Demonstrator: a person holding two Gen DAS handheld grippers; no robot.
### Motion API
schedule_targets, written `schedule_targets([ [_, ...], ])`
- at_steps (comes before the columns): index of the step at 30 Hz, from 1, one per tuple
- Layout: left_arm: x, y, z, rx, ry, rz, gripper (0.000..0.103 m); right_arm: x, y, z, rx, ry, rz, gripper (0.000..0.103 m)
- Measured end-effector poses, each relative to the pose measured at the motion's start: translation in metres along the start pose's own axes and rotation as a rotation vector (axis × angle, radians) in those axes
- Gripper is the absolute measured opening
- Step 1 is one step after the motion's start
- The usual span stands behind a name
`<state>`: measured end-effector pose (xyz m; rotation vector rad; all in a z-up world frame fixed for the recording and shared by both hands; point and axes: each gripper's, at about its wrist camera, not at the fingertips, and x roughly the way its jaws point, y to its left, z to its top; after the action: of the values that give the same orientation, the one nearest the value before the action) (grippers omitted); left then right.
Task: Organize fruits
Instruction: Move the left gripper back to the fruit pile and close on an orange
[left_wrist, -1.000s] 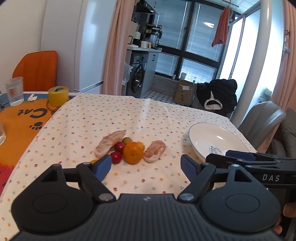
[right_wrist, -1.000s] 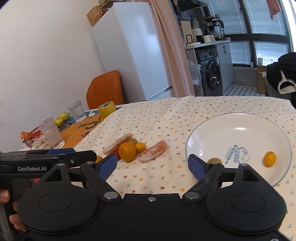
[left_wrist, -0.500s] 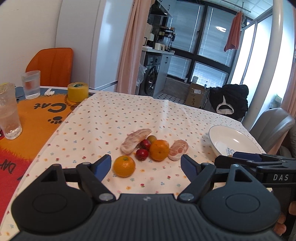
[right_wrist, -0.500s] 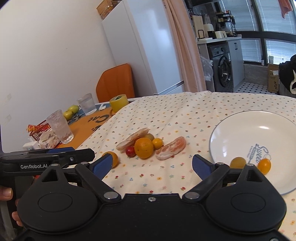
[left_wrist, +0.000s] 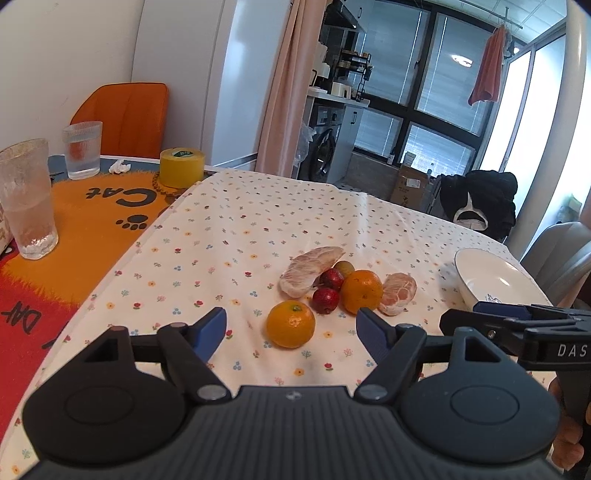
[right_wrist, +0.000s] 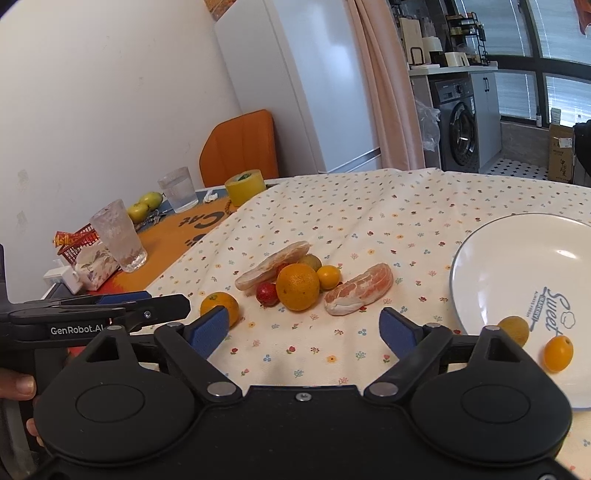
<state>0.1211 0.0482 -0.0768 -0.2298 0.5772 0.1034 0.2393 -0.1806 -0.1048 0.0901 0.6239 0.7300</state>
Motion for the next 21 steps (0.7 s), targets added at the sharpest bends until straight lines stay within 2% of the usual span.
schedule_targets([
  [7, 0.017, -0.003, -0.002, 0.005, 0.025, -0.011, 0.065, 0.012, -0.007, 0.000, 0.010, 0.023, -0.007, 0.075],
  [21, 0.047, -0.003, -0.001, -0.003, 0.059, -0.009, 0.054, 0.027, -0.013, 0.003, 0.009, 0.047, -0.010, 0.072],
])
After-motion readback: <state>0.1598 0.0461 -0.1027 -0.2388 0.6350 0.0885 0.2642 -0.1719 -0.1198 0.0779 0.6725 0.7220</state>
